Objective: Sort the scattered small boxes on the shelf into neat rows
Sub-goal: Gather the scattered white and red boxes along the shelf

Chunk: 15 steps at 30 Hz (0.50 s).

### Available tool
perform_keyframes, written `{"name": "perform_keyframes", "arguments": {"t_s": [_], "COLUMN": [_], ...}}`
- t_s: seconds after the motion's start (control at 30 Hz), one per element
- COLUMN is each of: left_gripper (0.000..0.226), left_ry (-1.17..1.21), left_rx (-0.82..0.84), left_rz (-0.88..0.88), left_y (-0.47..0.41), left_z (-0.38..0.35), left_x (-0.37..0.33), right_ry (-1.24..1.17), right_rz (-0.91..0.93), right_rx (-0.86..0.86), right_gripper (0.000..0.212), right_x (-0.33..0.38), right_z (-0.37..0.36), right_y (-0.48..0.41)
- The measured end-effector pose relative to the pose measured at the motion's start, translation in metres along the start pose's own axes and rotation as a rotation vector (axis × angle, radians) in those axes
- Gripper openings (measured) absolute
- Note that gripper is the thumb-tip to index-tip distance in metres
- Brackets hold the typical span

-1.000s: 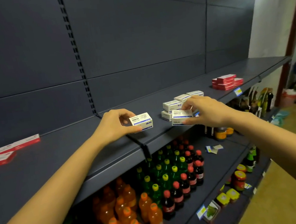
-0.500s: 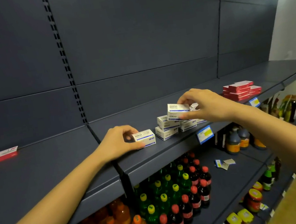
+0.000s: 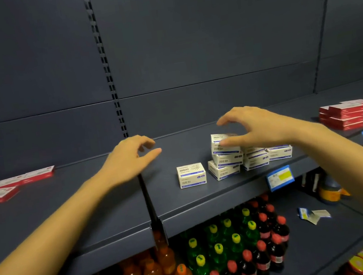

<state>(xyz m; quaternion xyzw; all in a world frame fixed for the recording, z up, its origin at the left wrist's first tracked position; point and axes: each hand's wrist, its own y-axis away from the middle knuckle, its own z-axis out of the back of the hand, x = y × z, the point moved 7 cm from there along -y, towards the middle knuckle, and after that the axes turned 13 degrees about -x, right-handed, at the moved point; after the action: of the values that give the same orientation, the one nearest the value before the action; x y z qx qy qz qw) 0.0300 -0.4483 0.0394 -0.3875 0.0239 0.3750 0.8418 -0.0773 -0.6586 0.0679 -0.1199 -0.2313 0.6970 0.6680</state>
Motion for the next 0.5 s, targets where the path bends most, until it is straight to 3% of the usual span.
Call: {"name": "perform_keyframes", "arguments": {"t_s": [0.27, 0.5], "left_gripper": [0.033, 0.035], "left_ry": [-0.281, -0.481], "left_rx": [-0.102, -0.159], "left_rz": [0.151, 0.324], "left_y": [0.019, 0.087], "left_z": [0.062, 0.126], "left_x": [0.026, 0.051], "right_ry": [-0.051, -0.162], "right_rz": [0.26, 0.436], "right_rx": [-0.059, 0.018], "right_gripper": [0.044, 0.046], "right_x": [0.072, 0.152], "right_z": [-0.011, -0.054], "right_y": [-0.042, -0.048]}}
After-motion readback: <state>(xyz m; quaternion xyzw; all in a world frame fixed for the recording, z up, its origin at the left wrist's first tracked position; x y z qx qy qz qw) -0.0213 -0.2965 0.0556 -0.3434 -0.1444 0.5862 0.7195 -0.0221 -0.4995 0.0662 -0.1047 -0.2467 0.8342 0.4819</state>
